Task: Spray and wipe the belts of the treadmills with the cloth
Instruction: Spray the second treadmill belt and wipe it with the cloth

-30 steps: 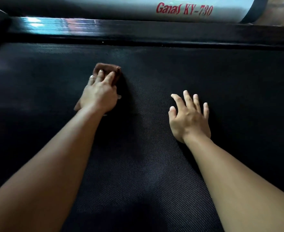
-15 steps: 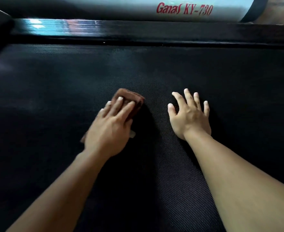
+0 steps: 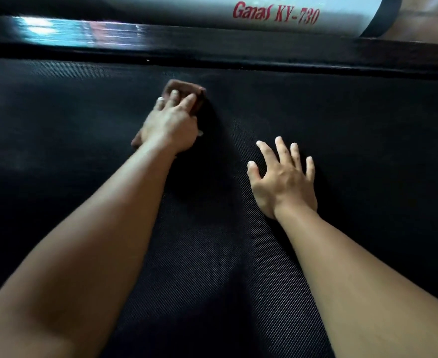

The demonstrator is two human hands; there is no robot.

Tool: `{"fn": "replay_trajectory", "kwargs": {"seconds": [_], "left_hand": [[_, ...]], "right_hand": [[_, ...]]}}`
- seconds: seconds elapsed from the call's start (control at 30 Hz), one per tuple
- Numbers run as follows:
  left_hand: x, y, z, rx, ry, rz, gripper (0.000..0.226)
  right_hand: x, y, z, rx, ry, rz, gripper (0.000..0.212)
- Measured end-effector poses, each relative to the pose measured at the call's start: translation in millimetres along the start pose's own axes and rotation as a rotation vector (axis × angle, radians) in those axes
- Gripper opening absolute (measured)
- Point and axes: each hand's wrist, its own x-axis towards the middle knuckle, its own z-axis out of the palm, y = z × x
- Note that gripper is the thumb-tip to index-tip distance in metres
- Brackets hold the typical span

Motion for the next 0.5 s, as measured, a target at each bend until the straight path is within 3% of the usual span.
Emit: {"fn": "replay_trajectory", "kwargs": {"seconds": [0.13,0.23,0.37,0.5], "left_hand": [[-17.1,45.0,19.6,0.007,-0.044,0.307,0.06],[-41.3,33.3,26.7,-0.025,-0.044,0.429,0.059],[-68.3,-19.8,19.2,-0.043,0.012,0.336,0.058],[-57.0,-80.3,-4.3,-0.039,0.095,0.107,0.057]], "right_hand": [[1.1,0.4,-2.0,-0.002,-0.008,0.007,0.058],[1.5,-0.5,-3.6,-0.009,-0.021,0.018,0.058],[0.5,-1.4,-2.7,0.012,-0.01,0.02,0.057],[0.3,-1.0,-2.3,0.006,-0.001,0.015,0.057]]}}
